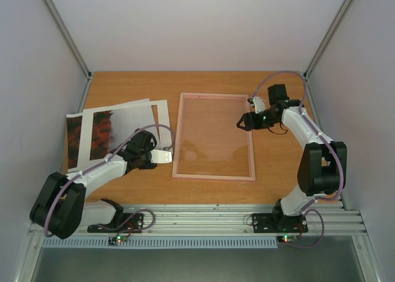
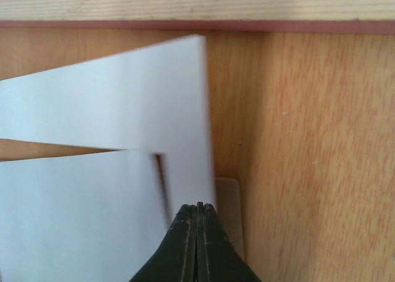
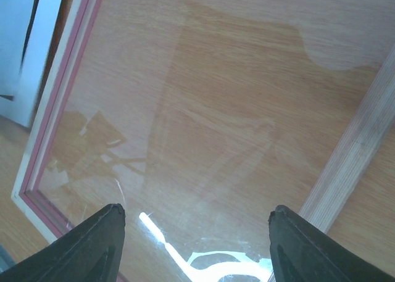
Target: Put the photo into the frame
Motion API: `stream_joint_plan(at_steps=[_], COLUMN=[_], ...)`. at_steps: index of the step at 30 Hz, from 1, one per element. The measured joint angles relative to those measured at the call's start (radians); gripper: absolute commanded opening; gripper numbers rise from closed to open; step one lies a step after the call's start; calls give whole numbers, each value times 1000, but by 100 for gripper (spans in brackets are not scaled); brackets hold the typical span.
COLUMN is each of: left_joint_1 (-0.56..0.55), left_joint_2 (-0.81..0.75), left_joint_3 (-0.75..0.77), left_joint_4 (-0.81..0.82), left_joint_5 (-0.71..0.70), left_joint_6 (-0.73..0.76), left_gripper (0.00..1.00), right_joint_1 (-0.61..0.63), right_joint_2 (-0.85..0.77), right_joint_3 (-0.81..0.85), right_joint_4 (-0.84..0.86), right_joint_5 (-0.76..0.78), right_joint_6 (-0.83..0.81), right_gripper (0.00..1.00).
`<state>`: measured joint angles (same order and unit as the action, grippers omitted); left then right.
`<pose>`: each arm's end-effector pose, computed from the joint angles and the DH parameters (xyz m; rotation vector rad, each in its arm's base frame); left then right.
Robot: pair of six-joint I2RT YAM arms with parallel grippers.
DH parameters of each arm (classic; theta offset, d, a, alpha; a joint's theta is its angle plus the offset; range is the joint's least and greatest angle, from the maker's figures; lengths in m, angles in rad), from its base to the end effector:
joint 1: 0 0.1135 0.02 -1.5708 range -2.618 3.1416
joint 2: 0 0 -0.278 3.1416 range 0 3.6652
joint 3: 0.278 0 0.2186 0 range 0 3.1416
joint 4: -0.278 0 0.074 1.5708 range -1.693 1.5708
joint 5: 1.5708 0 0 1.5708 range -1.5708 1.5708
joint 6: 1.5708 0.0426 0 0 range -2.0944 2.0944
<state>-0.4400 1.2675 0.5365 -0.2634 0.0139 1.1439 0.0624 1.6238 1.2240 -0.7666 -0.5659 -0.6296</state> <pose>0.1780 -0.0845 0.1854 1.8435 1.8120 0.2473 0.2930 0.0412 0.2635 -1.0061 2.3435 0.5646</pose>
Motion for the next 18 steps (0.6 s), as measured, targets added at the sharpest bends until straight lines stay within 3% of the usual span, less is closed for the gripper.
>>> stream_joint_plan(at_steps=[11,16,18], left_joint_1=[0,0,6], left_joint_2=[-72,-10,21], left_joint_3=[147,179,180], left_joint_4=[-125,-124,-126], left_joint_5=[44,-5,-49], left_joint_6=[-112,-153,-185], left_gripper=[3,44,55], right_joint_1=[0,0,0], right_joint_2=[0,0,-4], right_joint_3=[0,-3,-10], right_joint_4=[5,18,19], right_joint_5=[-15,-16,-16], right_joint_6=[2,4,5], right_gripper=[65,65,65])
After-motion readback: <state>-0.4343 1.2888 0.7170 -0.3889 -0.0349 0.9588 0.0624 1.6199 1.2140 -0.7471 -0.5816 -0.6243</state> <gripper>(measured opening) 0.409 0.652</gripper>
